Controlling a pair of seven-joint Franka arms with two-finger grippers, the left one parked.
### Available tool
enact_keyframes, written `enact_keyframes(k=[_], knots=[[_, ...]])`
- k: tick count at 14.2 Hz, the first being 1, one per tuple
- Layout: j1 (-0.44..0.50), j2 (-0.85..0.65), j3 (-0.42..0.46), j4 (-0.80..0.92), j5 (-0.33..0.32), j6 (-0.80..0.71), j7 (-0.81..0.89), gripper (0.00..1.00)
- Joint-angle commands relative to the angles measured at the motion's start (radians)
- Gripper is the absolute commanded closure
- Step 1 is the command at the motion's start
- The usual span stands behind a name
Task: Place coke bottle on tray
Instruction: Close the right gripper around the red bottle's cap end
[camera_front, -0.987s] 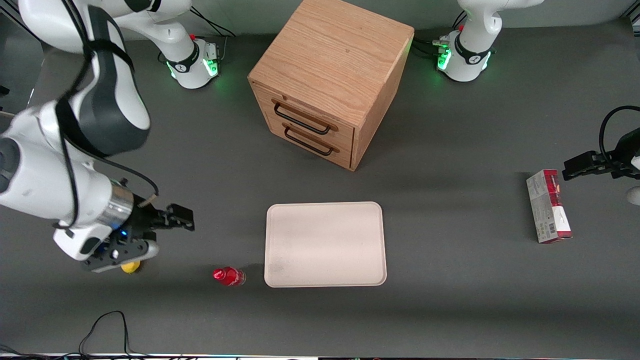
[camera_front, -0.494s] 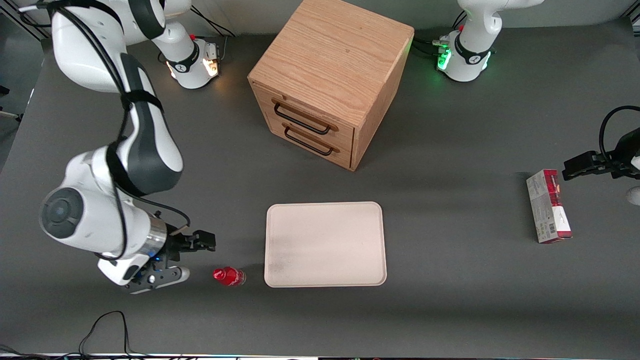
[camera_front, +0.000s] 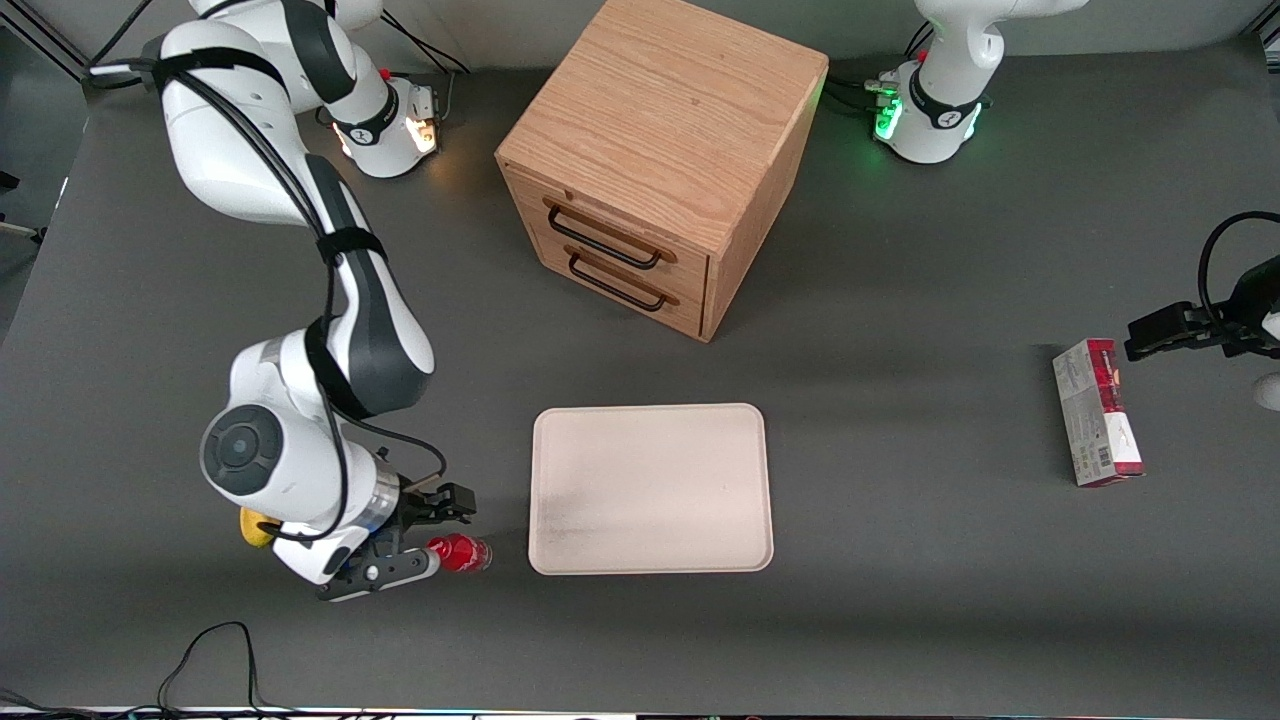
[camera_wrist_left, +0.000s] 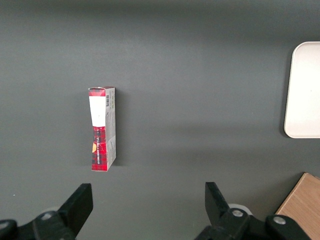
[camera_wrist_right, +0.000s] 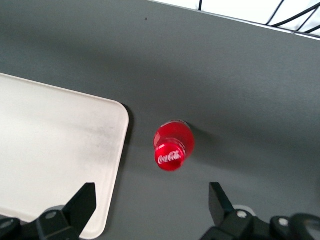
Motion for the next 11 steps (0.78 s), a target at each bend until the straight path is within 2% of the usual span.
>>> enact_keyframes(k=[1,11], knots=[[0.006,0.035,-0.003,0.047,-0.02,0.007,0.025,0.01],[0.002,0.079,-0.011,0.052,-0.025,0.071,0.009,0.02]])
